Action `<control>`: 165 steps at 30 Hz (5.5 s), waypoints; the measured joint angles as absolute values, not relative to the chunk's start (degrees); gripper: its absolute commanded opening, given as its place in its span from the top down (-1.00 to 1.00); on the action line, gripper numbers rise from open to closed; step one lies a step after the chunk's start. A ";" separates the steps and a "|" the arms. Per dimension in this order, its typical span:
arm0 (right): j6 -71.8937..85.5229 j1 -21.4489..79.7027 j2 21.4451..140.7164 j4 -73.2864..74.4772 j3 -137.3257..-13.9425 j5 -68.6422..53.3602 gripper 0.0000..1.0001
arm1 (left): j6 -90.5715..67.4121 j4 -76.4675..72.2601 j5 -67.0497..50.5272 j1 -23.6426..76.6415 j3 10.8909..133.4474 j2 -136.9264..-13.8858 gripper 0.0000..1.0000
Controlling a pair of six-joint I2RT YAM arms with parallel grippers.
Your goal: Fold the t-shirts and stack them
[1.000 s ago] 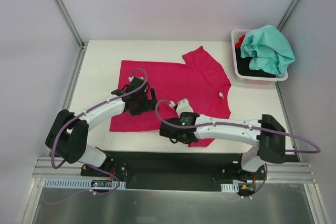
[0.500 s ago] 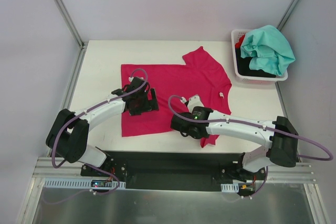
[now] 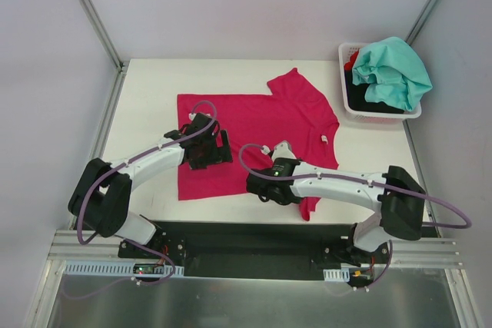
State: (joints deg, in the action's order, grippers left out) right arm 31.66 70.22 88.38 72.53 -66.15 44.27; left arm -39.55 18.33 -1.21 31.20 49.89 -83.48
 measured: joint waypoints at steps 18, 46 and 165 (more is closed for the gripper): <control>34.35 78.43 95.92 75.02 -73.10 45.28 -0.25 | -39.53 18.28 -1.21 31.20 49.89 -84.14 -0.98; 33.50 64.95 80.86 50.63 -58.17 29.91 -0.20 | -41.08 16.93 -7.11 31.94 47.81 -83.83 -0.98; 8.23 23.53 102.48 28.84 -65.19 1.65 -0.47 | -41.60 15.14 -17.52 15.35 64.66 -103.98 -0.98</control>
